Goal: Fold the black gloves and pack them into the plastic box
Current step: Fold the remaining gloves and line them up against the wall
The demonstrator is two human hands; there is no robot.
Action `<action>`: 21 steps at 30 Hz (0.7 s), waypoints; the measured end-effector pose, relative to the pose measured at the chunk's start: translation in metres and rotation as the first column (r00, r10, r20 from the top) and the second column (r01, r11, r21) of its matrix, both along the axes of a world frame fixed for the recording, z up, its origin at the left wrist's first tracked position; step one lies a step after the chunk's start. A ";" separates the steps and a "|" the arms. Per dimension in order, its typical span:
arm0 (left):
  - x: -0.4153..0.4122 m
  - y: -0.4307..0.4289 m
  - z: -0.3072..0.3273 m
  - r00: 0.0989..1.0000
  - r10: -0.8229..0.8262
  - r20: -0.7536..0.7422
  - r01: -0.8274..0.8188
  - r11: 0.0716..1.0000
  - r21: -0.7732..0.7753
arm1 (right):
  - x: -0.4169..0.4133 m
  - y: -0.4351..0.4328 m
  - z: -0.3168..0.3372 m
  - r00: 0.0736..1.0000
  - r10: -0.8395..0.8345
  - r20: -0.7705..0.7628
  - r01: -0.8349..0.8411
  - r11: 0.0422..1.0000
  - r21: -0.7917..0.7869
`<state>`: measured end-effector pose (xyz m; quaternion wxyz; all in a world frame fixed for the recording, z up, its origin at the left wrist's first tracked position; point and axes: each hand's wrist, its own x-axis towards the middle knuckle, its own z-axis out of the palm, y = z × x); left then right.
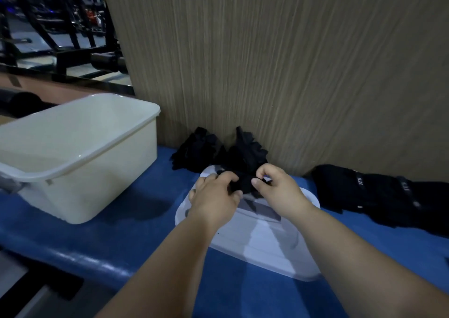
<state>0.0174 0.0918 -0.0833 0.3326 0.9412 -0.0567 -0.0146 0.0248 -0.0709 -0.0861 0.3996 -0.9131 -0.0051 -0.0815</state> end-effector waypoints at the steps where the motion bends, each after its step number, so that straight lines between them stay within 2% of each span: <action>1: 0.000 -0.002 -0.001 1.000 -0.014 0.014 0.014 1.000 -0.014 | -0.010 -0.008 0.001 0.999 -0.013 -0.031 0.015 0.999 0.040; 7: -0.023 -0.030 0.003 0.949 -0.312 0.041 0.311 0.950 0.036 | -0.069 -0.051 0.006 0.986 -0.045 -0.158 0.079 0.972 0.219; 12: -0.058 -0.060 0.002 0.877 -0.477 0.062 0.475 0.879 0.037 | -0.116 -0.083 0.004 0.978 -0.095 -0.188 0.140 0.961 0.239; 16: -0.084 -0.086 0.002 0.827 -0.554 0.089 0.556 0.831 0.008 | -0.155 -0.100 0.010 0.972 -0.103 -0.209 0.163 0.942 0.294; 21: -0.108 -0.113 0.002 0.810 -0.582 0.073 0.586 0.798 -0.143 | -0.205 -0.129 0.016 0.971 -0.088 -0.222 0.168 0.911 0.377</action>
